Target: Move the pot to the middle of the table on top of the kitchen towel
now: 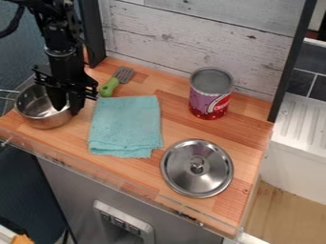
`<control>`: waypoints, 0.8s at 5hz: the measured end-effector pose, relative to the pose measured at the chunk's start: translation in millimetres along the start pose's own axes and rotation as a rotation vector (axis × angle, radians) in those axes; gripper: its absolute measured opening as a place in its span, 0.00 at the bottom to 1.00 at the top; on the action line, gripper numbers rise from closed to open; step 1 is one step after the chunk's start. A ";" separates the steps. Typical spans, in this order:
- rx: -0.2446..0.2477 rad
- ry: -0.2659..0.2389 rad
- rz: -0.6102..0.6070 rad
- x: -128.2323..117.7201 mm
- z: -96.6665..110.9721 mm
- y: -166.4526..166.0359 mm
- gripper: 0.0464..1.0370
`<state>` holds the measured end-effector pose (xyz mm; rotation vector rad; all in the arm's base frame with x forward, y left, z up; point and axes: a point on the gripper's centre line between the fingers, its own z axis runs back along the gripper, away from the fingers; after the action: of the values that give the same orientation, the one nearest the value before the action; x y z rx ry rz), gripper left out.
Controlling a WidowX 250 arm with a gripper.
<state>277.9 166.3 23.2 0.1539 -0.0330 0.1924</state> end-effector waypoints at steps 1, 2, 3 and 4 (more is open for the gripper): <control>0.006 0.018 0.013 -1.6 -6.0 -1.1 0.10; 0.010 0.027 -0.008 -1.8 -6.5 -3.6 0.03; -0.006 0.044 -0.025 -4.0 -4.4 -7.6 0.03; 0.014 -0.036 -0.096 5.3 37.3 -22.2 0.02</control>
<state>286.8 140.0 56.9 0.1725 -0.0599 0.0937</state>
